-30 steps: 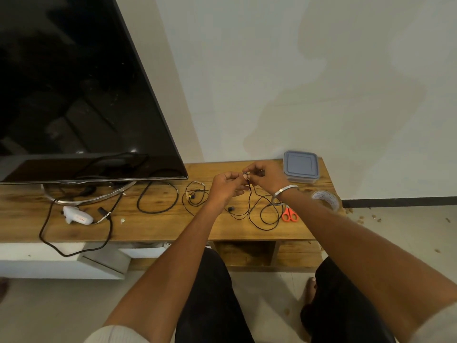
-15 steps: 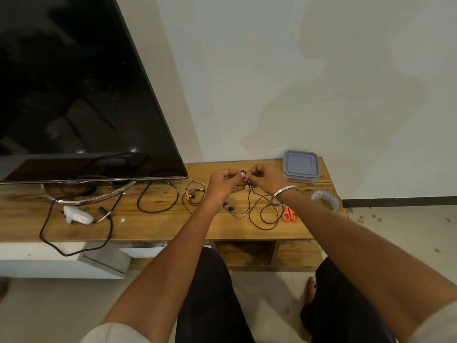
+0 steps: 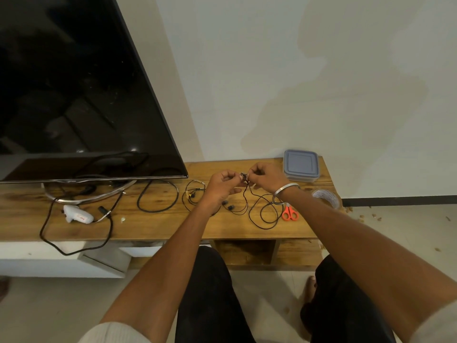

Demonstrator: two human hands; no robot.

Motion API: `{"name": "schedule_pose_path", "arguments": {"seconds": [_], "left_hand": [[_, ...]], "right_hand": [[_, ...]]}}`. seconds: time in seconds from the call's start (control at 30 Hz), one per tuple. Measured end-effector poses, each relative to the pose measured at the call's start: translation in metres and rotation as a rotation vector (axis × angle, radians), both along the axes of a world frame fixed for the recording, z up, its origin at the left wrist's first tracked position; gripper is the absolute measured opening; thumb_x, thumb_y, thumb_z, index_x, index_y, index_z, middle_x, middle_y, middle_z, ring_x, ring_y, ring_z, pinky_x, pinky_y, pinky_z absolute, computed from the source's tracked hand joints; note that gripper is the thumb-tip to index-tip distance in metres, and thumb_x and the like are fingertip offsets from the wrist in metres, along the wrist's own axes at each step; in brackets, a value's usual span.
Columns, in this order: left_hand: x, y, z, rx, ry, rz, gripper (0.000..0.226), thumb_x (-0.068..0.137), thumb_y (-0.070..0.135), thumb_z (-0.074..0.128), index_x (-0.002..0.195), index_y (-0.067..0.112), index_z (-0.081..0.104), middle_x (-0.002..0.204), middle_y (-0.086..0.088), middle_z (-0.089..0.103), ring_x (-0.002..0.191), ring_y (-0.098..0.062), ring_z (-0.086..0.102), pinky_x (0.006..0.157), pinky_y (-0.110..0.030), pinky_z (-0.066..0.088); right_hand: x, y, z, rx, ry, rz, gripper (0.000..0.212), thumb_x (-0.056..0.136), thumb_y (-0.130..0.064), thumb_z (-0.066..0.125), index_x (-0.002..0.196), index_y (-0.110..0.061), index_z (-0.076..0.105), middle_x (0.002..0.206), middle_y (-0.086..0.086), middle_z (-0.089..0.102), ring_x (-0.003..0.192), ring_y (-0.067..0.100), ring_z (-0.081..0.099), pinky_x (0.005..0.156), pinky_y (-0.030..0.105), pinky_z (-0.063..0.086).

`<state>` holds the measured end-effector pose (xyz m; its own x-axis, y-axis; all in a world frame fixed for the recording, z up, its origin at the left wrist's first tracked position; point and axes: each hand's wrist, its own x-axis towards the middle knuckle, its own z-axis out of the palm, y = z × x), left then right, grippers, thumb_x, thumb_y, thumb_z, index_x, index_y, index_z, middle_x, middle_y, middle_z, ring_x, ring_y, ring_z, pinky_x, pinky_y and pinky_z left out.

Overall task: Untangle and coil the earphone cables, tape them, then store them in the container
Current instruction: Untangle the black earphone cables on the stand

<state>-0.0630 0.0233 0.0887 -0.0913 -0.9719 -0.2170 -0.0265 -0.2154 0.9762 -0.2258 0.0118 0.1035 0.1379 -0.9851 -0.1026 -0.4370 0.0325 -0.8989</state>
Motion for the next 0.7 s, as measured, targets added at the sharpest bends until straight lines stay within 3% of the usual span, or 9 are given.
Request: {"name": "schedule_pose_path", "arguments": {"seconds": [0.17,0.33,0.47,0.7], "left_hand": [[-0.005,0.000,0.003,0.048,0.081,0.040,0.014,0.092,0.005,0.059,0.084,0.016,0.057,0.083,-0.002,0.072,0.075,-0.014,0.067,0.065,-0.025,0.047],[-0.004,0.000,0.006,0.078,0.195,0.019,0.018,0.092,0.002,0.055,0.086,0.019,0.056,0.072,0.003,0.068,0.072,-0.014,0.062,0.064,-0.025,0.046],[-0.003,-0.001,0.012,0.085,0.317,0.016,0.018,0.095,-0.002,0.047,0.088,0.013,0.055,0.070,-0.002,0.061,0.069,-0.014,0.066,0.075,-0.033,0.057],[0.000,-0.001,0.013,0.096,0.344,0.061,0.018,0.094,0.000,0.048,0.087,0.015,0.055,0.070,0.000,0.061,0.074,-0.015,0.064,0.074,-0.032,0.052]], "right_hand": [[-0.002,0.002,0.003,0.022,-0.048,0.031,0.002,0.087,-0.008,0.060,0.087,-0.010,0.060,0.070,0.004,0.063,0.058,0.011,0.056,0.056,0.023,0.047],[-0.002,0.001,0.008,0.067,-0.155,0.013,0.016,0.088,-0.001,0.053,0.079,-0.013,0.056,0.063,0.004,0.056,0.052,0.013,0.050,0.048,0.020,0.041],[-0.002,0.000,0.006,0.088,-0.169,0.013,0.008,0.093,-0.006,0.050,0.090,-0.010,0.056,0.066,0.003,0.056,0.055,0.011,0.054,0.050,0.017,0.046],[-0.002,-0.004,0.002,0.098,-0.231,0.009,0.013,0.097,-0.006,0.046,0.101,-0.006,0.059,0.073,0.005,0.057,0.067,0.014,0.059,0.063,0.022,0.057]]}}
